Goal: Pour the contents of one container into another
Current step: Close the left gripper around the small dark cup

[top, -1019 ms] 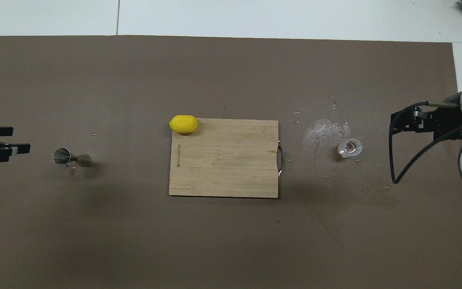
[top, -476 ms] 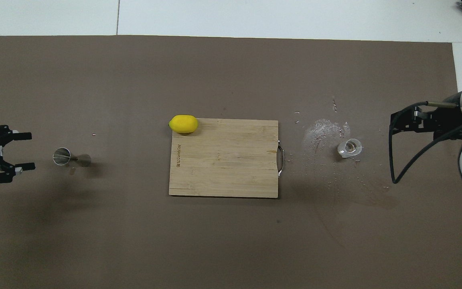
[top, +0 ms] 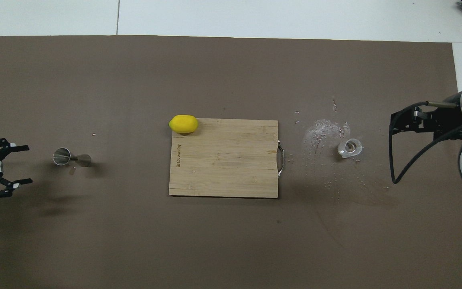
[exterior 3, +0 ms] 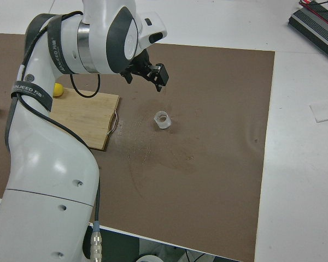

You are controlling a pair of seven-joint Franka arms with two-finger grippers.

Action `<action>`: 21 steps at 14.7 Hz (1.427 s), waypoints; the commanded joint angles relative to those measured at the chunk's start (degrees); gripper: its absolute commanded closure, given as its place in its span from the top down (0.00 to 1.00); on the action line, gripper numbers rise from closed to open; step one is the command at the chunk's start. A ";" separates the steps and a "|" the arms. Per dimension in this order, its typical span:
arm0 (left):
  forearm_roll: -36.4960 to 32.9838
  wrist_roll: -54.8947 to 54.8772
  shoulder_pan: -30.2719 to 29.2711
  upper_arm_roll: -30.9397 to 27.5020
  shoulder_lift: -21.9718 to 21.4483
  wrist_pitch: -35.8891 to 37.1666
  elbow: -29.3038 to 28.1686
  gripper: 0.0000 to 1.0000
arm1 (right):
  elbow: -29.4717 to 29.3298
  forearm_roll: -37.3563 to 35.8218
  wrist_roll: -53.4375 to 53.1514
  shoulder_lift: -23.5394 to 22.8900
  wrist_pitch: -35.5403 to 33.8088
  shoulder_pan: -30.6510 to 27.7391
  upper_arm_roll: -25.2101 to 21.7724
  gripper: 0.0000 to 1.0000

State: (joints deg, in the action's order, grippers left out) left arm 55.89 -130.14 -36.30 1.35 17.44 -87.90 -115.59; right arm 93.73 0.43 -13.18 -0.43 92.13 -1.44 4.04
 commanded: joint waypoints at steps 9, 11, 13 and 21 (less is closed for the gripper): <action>13.70 -11.09 5.71 0.58 2.69 3.79 -7.02 1.00 | -0.74 1.06 0.43 -0.37 -0.90 -0.76 0.44 1.00; 14.86 -11.36 7.12 0.58 2.69 3.79 -7.28 1.00 | -0.74 1.06 0.43 -0.36 -0.90 -0.76 0.44 1.00; 14.86 -12.14 7.12 0.58 2.69 3.70 -7.28 1.00 | -0.74 1.06 0.35 -0.28 -1.25 -0.76 0.44 1.00; 14.86 -16.10 7.03 0.49 2.77 2.65 -7.19 0.80 | -0.65 1.06 0.35 -0.28 -0.99 -0.76 0.44 1.00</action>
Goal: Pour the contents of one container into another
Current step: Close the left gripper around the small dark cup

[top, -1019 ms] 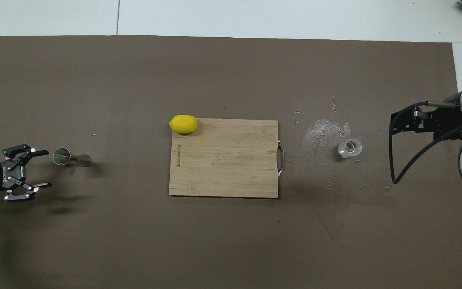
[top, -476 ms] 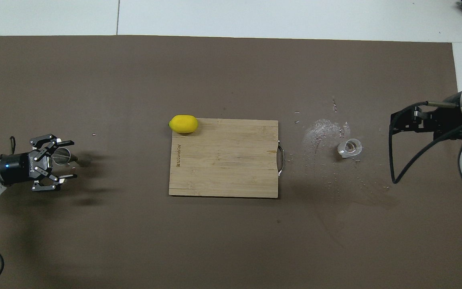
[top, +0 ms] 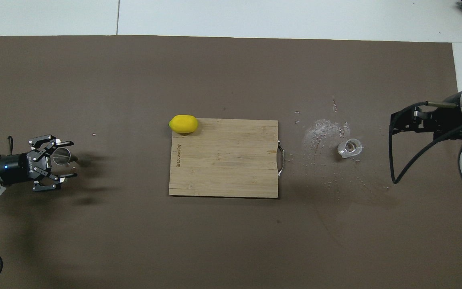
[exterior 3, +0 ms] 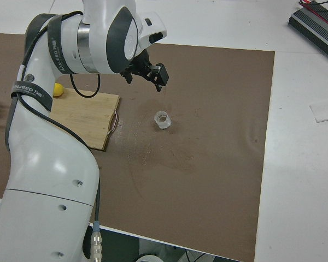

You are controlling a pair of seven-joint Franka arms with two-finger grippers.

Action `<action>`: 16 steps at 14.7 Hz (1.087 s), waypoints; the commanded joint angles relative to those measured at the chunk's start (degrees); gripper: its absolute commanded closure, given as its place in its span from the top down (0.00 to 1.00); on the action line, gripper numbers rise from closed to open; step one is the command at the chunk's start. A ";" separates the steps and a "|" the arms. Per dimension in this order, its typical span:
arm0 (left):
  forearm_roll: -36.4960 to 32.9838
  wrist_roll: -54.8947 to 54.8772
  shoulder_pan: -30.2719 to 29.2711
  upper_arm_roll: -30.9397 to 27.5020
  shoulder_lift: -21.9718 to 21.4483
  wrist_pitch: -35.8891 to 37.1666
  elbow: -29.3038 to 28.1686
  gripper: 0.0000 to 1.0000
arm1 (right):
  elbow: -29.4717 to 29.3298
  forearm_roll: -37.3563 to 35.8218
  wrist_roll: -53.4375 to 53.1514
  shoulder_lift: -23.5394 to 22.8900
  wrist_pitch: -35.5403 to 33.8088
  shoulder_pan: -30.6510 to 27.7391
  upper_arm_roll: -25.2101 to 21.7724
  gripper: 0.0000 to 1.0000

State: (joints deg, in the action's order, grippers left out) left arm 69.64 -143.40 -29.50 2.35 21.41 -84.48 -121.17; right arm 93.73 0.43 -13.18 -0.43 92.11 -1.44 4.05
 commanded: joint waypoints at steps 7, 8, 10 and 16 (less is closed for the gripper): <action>1.11 -5.48 0.06 -0.51 -1.19 -1.82 -1.52 0.00 | -0.66 1.06 0.52 -0.28 -0.52 -0.85 0.44 1.00; 1.11 -6.45 -0.03 -0.51 -1.19 -2.17 -1.52 0.00 | -0.66 1.06 0.52 -0.28 -0.52 -0.85 0.44 1.00; 1.11 -6.63 -0.12 -0.51 -1.19 -2.35 -1.52 0.00 | -0.66 1.06 0.52 -0.28 -1.05 -0.85 0.44 1.00; 3.39 -3.31 2.08 -0.07 -1.10 -0.43 -0.65 0.00 | -0.48 1.15 -3.68 -0.28 0.00 -0.76 0.44 1.00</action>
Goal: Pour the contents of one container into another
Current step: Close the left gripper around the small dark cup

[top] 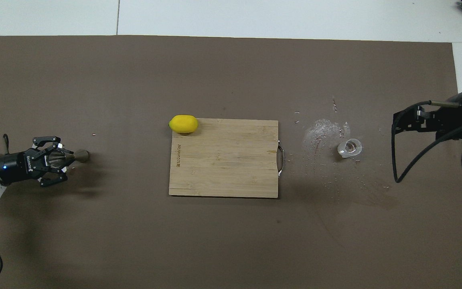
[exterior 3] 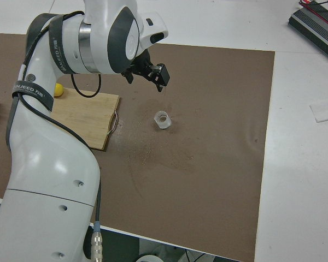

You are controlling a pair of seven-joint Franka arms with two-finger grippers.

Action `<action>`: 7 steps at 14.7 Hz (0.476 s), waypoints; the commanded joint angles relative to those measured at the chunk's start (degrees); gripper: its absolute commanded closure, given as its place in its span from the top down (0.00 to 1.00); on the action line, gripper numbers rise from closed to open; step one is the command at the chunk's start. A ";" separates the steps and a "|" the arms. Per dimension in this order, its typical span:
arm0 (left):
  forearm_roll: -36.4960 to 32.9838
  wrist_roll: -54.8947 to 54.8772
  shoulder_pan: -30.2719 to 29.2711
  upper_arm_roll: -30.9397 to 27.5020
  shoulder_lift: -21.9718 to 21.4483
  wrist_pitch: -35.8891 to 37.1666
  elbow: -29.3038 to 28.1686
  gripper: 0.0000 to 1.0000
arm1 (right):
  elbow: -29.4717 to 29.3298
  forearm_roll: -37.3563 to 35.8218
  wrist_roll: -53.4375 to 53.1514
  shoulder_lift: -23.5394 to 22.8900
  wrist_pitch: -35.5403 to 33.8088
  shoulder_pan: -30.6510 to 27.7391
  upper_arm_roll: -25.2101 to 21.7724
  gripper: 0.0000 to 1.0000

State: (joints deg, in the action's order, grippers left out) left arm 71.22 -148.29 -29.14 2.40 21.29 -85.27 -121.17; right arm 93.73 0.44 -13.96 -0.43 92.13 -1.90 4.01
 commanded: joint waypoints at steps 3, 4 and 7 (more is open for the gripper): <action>2.34 9.40 3.99 0.06 -1.68 0.89 -0.03 0.00 | -0.57 1.14 -4.32 -0.36 -0.02 -0.12 0.73 1.00; 2.43 12.03 5.04 0.06 -2.73 0.80 -0.12 0.00 | -0.57 1.14 -4.32 -0.36 -0.02 -0.12 0.82 1.00; 3.39 17.24 8.03 0.15 -3.09 0.19 -0.12 0.00 | -0.48 1.14 -4.14 -0.36 -0.10 -0.21 0.82 1.00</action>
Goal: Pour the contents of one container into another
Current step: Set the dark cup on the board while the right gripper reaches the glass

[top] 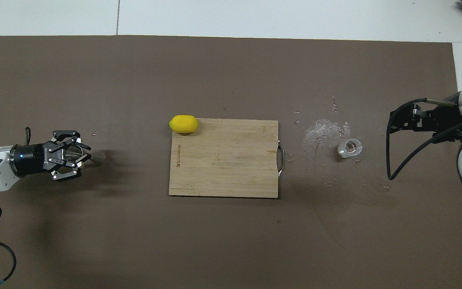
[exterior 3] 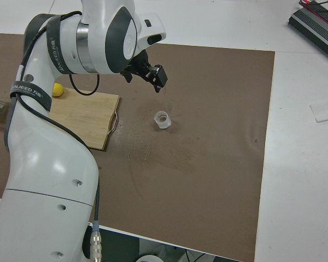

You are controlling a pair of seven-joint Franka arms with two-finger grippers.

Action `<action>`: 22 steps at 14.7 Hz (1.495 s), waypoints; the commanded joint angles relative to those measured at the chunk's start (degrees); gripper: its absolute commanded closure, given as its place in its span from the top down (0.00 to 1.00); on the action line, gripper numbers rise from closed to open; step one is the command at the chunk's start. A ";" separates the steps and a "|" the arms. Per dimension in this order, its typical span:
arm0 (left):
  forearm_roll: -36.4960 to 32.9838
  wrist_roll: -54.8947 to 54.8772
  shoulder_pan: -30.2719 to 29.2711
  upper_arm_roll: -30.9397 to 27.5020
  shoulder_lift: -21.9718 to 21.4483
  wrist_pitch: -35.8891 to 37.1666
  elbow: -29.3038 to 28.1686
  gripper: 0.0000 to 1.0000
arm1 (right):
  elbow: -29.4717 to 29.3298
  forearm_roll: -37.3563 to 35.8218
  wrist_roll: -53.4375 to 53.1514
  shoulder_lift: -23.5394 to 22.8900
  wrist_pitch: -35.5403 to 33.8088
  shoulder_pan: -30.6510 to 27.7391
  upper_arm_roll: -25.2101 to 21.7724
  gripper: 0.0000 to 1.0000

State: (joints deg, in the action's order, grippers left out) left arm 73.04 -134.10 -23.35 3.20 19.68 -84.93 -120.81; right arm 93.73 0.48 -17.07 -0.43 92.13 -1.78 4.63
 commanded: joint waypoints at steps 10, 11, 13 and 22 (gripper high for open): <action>7.82 5.93 16.04 -0.56 -2.28 -6.03 -0.30 0.00 | -0.92 1.19 -1.21 -0.09 0.07 -0.42 0.20 1.00; 9.22 8.48 17.97 -0.56 -2.45 -6.91 -0.22 0.00 | -0.92 1.19 -1.12 -0.01 0.15 -0.76 0.20 1.00; 10.98 9.30 21.14 -0.65 -4.12 -9.89 -0.22 0.00 | -0.74 1.19 -0.86 0.26 -0.54 -0.33 0.20 1.00; 28.90 5.27 39.32 -0.56 -4.65 -24.64 -0.04 0.00 | 2.33 1.19 -23.06 -0.36 8.06 -0.94 0.20 1.00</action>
State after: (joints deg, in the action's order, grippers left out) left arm 97.77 -126.68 11.34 3.57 15.71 -105.11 -120.30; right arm 94.54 0.51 -34.43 -0.63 97.68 -1.93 4.56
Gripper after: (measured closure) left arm 0.780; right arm 0.000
